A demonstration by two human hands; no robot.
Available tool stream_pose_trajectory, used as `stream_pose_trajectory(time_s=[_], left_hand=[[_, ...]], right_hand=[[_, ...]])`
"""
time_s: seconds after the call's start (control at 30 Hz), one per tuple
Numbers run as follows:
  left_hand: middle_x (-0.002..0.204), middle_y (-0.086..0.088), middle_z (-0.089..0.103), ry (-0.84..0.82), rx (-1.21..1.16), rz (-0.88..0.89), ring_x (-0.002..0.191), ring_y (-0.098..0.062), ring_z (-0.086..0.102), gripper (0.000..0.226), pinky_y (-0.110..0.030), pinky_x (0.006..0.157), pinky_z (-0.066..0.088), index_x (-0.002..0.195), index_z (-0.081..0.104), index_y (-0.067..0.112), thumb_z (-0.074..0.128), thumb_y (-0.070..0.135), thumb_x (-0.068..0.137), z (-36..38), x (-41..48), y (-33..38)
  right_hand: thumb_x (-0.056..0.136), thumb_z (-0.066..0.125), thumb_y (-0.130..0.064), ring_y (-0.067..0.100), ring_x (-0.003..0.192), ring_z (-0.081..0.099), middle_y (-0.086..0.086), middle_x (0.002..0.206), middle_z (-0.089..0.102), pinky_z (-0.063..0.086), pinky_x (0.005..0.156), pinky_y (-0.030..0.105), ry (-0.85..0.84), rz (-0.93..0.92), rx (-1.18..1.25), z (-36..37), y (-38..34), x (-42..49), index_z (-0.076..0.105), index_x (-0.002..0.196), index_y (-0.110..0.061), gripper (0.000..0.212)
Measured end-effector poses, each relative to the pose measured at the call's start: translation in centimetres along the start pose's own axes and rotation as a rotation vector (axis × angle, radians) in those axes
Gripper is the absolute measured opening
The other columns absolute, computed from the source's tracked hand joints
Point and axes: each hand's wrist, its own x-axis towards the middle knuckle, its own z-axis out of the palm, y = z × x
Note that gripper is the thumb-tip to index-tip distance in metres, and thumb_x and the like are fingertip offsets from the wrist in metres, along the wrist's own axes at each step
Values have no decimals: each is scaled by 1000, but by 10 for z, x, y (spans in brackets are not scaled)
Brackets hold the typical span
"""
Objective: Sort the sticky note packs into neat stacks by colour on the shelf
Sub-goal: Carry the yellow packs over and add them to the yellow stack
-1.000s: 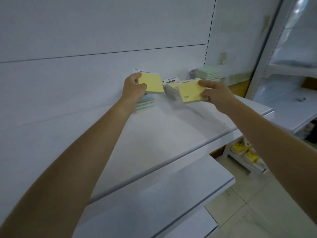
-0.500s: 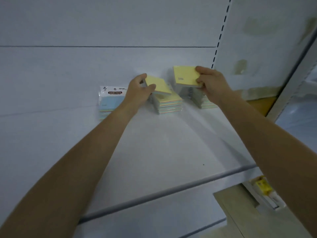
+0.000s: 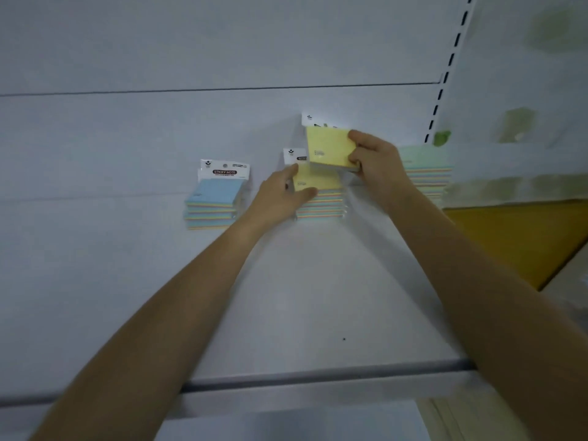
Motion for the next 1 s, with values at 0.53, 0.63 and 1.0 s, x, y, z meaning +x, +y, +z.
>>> stream_pose_trajectory(time_s=[0.53,0.63,1.0], left_hand=[[148,-8,33,84,-62,80,135,-19,33,65,-22,106,31,144,23,9,54,29,91,10,-6,-14],[138,-7,45,135,-40,162,122,-16,43,57,-3,79,34,140,31,10,56,20,90,11,-6,-17],[125,-14,55,219,26,287,110,-25,56,38,-8,81,39,125,54,5,59,17,89,13,-4,-22]], right_hand=[[86,50,-3,3,79,48,-20,85,42,35,64,0,-25,-114,-298,0,3,-21,51,130,-10,44],[88,50,-6,6,94,50,1,114,59,39,75,8,-105,-81,-347,4,7,-24,49,132,-8,44],[88,57,-25,34,125,44,19,132,50,32,105,36,-273,-304,-860,6,11,-40,49,129,-2,48]])
